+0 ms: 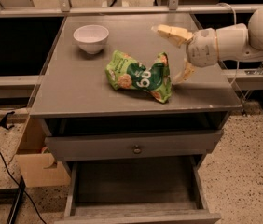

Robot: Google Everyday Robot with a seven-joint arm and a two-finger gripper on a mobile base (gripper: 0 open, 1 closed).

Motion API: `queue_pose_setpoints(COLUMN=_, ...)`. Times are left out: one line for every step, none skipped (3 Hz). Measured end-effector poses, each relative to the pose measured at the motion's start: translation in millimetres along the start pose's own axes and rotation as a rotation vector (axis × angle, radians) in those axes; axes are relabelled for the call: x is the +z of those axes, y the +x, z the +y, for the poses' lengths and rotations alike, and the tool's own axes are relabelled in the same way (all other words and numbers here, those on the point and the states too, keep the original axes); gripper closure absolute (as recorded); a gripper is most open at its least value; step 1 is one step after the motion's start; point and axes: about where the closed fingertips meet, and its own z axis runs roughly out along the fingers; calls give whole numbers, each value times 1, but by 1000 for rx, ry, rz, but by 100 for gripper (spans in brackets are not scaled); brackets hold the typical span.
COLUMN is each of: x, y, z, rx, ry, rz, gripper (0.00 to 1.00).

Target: Place green rice chip bag into middle drawer

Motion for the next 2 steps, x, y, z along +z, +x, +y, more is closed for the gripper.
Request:
queue_pose_setpoints(x=9, y=-6, z=-3, rx=1, ry=23, rz=-30, gripper=0)
queue_pose_setpoints(x=17, y=-15, z=-6, rx=-8, ry=18, rz=-60, gripper=14)
